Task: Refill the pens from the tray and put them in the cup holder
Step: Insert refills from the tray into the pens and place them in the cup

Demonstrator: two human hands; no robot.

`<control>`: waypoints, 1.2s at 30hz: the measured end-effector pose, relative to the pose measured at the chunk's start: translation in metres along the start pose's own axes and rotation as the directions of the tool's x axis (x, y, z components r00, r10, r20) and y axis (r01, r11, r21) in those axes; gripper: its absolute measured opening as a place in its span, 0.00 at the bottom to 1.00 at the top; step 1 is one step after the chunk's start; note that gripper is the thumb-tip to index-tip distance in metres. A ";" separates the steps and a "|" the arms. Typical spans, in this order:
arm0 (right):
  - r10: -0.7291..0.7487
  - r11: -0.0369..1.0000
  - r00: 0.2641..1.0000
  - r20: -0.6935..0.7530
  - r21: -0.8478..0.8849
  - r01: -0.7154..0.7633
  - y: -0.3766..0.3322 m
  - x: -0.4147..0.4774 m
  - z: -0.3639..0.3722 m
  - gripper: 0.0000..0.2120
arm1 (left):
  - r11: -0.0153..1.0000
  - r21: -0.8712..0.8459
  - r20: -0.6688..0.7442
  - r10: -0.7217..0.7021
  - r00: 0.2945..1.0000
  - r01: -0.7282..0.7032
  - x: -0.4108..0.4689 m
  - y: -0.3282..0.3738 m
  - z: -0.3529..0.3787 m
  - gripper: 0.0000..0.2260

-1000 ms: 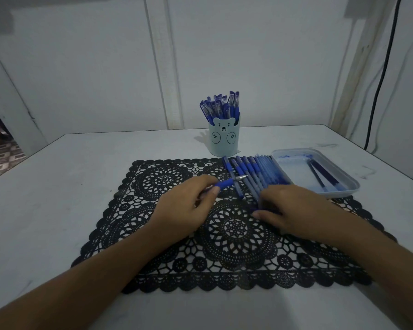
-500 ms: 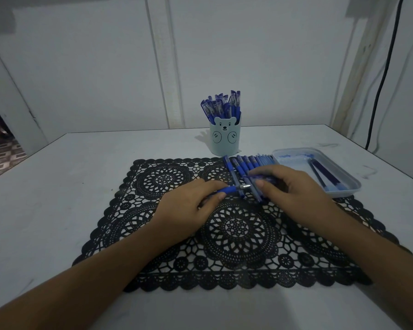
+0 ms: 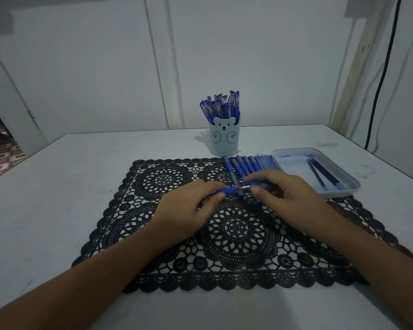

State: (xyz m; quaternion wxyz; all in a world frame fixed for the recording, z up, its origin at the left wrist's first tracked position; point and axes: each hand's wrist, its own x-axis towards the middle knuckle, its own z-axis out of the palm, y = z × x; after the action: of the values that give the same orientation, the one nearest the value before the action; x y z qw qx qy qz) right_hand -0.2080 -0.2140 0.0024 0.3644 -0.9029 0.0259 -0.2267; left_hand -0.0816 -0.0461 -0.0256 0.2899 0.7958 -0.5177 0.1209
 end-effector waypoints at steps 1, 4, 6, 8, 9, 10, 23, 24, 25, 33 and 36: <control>-0.009 1.000 1.000 0.022 -0.001 0.009 -0.001 -0.001 0.002 0.11 | 1.000 0.009 0.003 0.021 1.000 -0.021 0.000 0.001 0.000 0.18; -0.035 0.999 0.997 0.072 0.007 0.035 -0.002 -0.003 0.007 0.10 | 0.995 0.063 0.008 0.078 0.997 -0.078 0.000 0.002 0.000 0.18; -0.053 0.999 0.997 0.049 0.014 0.053 -0.001 -0.004 0.010 0.11 | 0.994 0.065 0.007 0.093 0.996 -0.093 0.000 0.003 -0.001 0.18; -0.089 0.996 0.996 0.011 0.015 0.089 0.002 -0.004 0.013 0.12 | 0.993 0.044 0.035 0.111 0.993 -0.112 0.000 0.003 -0.001 0.19; -0.114 0.993 0.993 -0.005 0.011 0.114 0.004 -0.003 0.014 0.12 | 0.993 0.031 0.056 0.114 0.992 -0.116 0.000 0.003 0.000 0.19; -0.143 0.990 0.990 -0.017 0.004 0.143 0.005 -0.003 0.016 0.12 | 0.993 0.020 0.075 0.112 0.991 -0.114 0.000 0.003 0.000 0.20; -0.243 0.966 0.969 0.032 -0.083 0.245 0.000 0.004 0.021 0.17 | 0.965 0.216 -0.099 0.175 0.980 -0.151 0.000 0.011 0.002 0.16; -0.210 0.974 0.977 0.032 -0.076 0.212 0.000 0.004 0.021 0.17 | 0.954 0.239 -0.117 0.212 0.970 -0.180 0.001 0.010 0.005 0.15; -0.189 0.979 0.982 0.019 -0.075 0.189 0.001 0.003 0.020 0.18 | 0.950 0.234 -0.128 0.240 0.962 -0.206 0.002 0.007 0.007 0.14; -0.039 0.924 0.996 0.077 -0.377 0.066 0.026 0.006 0.015 0.25 | 0.977 0.208 -0.330 0.114 0.937 -0.045 0.036 -0.001 -0.022 0.15; 0.048 0.851 0.976 0.213 -0.520 0.071 0.033 0.007 0.022 0.23 | 0.997 -0.015 -0.420 -0.071 0.905 0.071 0.079 0.010 -0.054 0.10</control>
State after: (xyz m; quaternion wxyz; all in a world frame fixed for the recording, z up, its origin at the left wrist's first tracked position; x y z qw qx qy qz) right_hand -0.1880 -0.2252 -0.0308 0.1034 -0.9873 0.0413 -0.1129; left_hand -0.0508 -0.0773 0.0600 0.3986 0.7695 -0.4138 0.2788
